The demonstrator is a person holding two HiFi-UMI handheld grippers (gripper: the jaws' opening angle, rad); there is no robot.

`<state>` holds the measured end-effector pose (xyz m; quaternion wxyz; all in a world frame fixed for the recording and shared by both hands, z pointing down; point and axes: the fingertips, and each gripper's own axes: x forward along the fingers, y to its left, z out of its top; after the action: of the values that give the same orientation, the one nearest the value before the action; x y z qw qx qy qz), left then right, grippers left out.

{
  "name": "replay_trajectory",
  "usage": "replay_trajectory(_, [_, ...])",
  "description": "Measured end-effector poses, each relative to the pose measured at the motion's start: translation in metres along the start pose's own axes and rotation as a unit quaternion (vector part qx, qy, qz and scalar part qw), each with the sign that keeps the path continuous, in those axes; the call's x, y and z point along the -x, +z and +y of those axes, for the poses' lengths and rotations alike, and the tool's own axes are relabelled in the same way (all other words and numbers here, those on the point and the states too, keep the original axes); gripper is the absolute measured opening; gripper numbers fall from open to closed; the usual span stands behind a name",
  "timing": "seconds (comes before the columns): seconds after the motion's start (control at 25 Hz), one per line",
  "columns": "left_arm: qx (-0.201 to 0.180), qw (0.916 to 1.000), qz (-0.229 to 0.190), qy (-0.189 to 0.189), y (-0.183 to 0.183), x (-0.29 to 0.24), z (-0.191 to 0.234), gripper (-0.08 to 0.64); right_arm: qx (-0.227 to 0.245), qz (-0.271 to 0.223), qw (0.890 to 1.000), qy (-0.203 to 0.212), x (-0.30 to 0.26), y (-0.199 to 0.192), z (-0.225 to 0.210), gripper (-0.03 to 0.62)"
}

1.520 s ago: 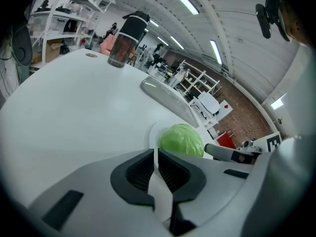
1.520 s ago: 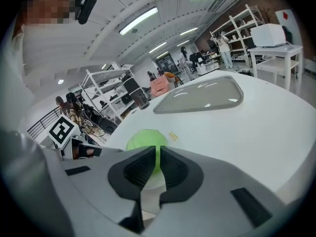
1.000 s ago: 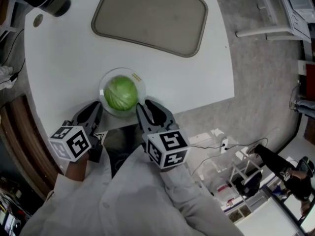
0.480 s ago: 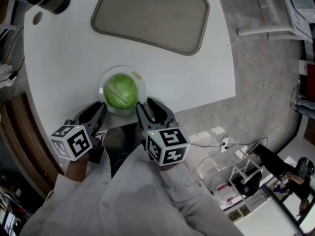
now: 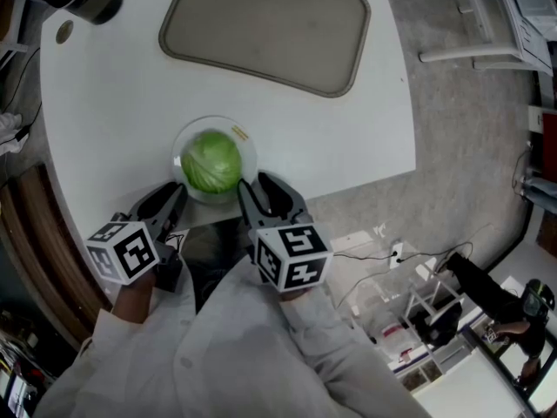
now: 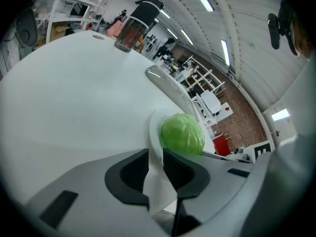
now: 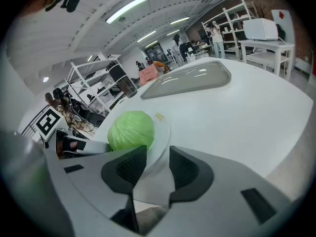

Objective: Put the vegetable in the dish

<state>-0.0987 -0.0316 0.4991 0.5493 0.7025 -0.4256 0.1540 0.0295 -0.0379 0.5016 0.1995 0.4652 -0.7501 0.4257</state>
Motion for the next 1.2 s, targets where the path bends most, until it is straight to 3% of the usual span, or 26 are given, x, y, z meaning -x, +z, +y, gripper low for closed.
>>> replay_trajectory(0.44, [0.009, 1.0, 0.001, 0.002, 0.0016, -0.0028, -0.002, 0.08, 0.007, 0.016, 1.0, 0.003, -0.0023, 0.0013, 0.0006, 0.132])
replay_trajectory(0.88, [0.04, 0.9991, -0.004, -0.013, 0.0018, -0.0075, -0.0045, 0.08, -0.039, 0.01, 0.999, 0.008, -0.004, 0.0024, -0.0027, 0.132])
replay_trajectory(1.2, [0.052, 0.9986, 0.002, -0.01, 0.0016, -0.0071, -0.0019, 0.08, -0.038, 0.008, 0.999, 0.002, -0.0042, 0.0037, -0.0034, 0.126])
